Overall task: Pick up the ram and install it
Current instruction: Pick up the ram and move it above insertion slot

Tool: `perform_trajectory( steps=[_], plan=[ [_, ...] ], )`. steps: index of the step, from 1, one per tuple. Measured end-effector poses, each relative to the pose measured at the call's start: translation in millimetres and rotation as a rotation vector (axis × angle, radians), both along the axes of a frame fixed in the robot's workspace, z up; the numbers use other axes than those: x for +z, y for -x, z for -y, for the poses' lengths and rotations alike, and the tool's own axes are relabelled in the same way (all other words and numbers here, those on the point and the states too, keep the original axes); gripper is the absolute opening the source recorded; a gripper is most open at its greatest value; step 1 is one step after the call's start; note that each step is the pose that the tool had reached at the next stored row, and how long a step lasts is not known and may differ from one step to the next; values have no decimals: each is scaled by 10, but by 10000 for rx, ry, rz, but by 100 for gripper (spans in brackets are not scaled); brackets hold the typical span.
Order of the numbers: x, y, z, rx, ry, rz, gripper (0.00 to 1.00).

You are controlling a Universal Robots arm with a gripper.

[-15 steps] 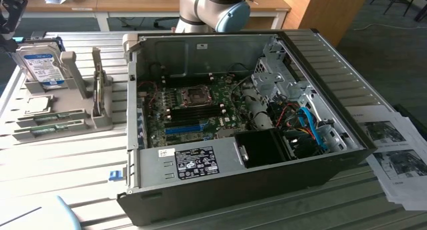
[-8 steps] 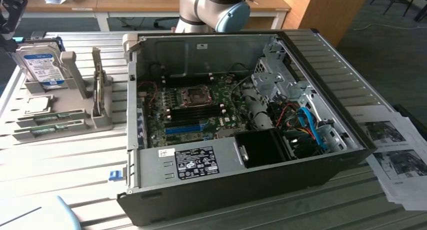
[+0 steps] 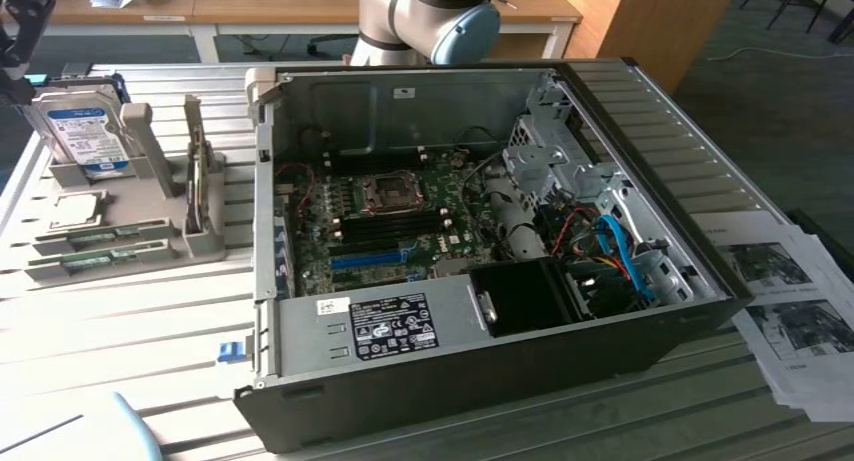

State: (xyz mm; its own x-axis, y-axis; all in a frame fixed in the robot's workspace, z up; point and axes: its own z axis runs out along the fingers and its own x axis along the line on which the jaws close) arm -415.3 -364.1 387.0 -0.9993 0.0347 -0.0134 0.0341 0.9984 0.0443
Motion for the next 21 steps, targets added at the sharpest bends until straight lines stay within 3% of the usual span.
perform_trajectory(
  steps=[21],
  plan=[
    [-1,0,0,2836,-2,0,9]
  ],
)
